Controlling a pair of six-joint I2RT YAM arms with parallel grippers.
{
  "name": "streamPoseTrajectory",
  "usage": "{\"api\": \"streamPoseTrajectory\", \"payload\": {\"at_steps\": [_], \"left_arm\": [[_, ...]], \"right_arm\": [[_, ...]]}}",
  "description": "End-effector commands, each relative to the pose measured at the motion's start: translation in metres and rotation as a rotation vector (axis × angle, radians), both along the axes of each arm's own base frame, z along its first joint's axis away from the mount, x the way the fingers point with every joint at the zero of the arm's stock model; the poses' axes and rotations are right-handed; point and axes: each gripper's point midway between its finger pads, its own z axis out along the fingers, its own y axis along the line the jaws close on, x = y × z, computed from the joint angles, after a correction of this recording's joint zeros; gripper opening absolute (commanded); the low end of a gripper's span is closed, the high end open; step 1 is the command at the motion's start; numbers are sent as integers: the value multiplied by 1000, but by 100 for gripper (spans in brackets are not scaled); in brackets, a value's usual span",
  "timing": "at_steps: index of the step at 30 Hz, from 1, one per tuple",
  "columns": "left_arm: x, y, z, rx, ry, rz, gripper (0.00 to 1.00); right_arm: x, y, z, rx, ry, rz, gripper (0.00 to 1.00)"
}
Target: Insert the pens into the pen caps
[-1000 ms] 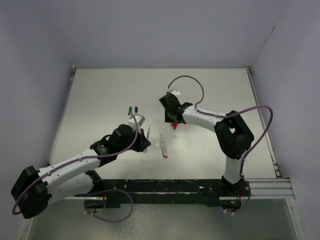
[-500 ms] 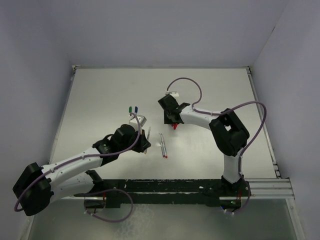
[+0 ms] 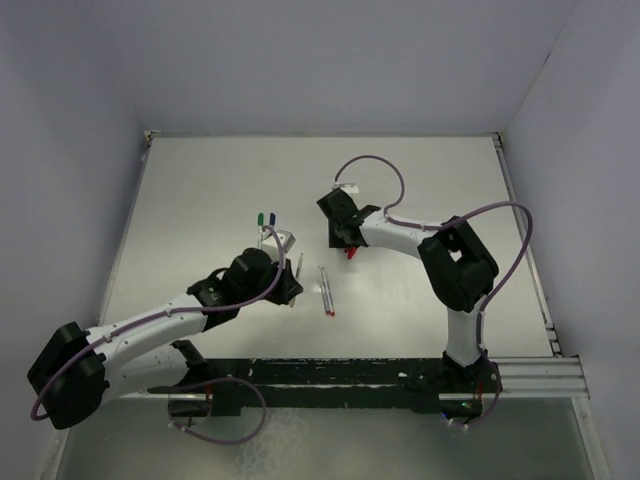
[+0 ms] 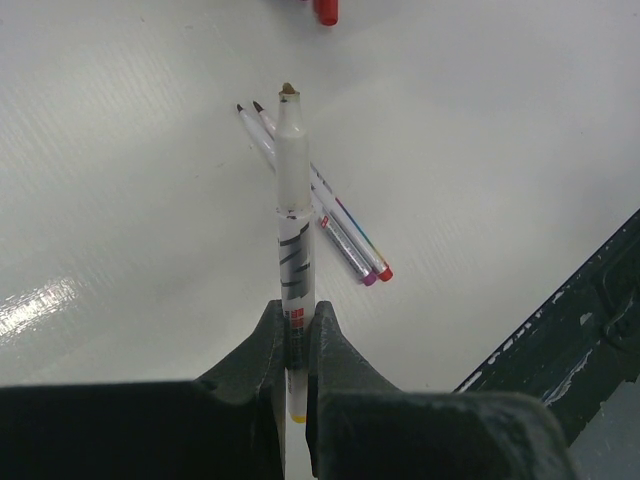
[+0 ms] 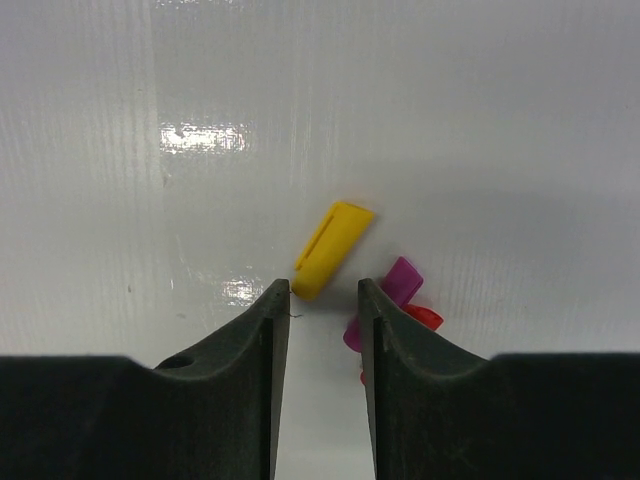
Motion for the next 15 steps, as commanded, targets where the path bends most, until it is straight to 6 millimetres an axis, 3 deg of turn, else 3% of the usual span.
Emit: {"api": "streamPoseTrajectory", "payload": {"at_steps": [1, 7, 15], "left_arm": [[6, -10, 13, -42, -48, -23, 0], [4, -8, 10, -38, -44, -23, 0], [3, -6, 10, -39, -47, -19, 0]], "right_arm": [[10, 1, 8, 6, -21, -29, 37], [15, 4, 3, 26, -12, -44, 44], [20, 7, -3, 44, 4, -48, 43]]}}
